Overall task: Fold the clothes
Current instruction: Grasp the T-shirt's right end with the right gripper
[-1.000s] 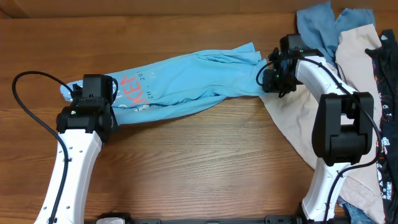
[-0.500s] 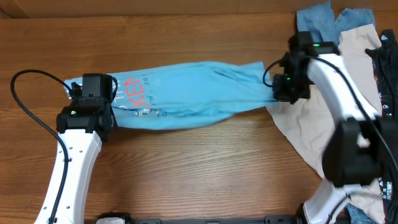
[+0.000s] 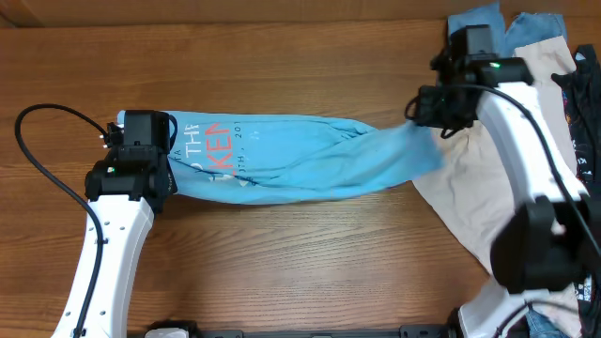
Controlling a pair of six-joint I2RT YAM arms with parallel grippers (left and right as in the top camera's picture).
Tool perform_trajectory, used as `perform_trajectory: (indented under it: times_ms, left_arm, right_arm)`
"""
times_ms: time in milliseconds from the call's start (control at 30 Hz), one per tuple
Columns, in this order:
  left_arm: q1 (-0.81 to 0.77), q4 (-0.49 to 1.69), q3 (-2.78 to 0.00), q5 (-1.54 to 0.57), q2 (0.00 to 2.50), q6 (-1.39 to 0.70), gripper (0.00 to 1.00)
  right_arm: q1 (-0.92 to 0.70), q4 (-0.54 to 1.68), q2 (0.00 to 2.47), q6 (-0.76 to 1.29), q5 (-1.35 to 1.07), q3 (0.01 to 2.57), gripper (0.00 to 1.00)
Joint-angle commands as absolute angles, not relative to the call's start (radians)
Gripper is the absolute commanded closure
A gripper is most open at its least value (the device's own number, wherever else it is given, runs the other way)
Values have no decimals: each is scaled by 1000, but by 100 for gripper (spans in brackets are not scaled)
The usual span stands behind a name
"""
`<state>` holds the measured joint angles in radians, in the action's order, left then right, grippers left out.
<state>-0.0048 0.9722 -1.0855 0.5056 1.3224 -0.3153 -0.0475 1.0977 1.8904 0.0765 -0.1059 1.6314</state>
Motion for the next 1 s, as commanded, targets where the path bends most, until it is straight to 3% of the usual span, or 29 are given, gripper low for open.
perform_trajectory:
  times_ms: [0, 167, 433, 600, 733, 967]
  left_arm:
    - [1, 968, -1096, 515, 1307, -329, 96]
    - [1, 967, -1096, 508, 1307, -329, 96]
    - [1, 967, -1096, 505, 1307, -329, 96]
    - [1, 967, -1096, 505, 1307, -329, 96]
    - [1, 968, -1096, 505, 1307, -329, 96]
    - [1, 968, -1096, 505, 1307, -329, 96]
  right_arm:
    - [-39, 1127, 1931, 91, -104, 1636, 43]
    - [4, 1276, 1922, 96, -41, 1636, 37]
    - [79, 1310, 1924, 125, -22, 1548, 39]
    - [80, 1166, 1925, 97, -76, 1441, 45]
    - [80, 1036, 1925, 101, -101, 1366, 57]
    - [80, 967, 1928, 101, -114, 1324, 58]
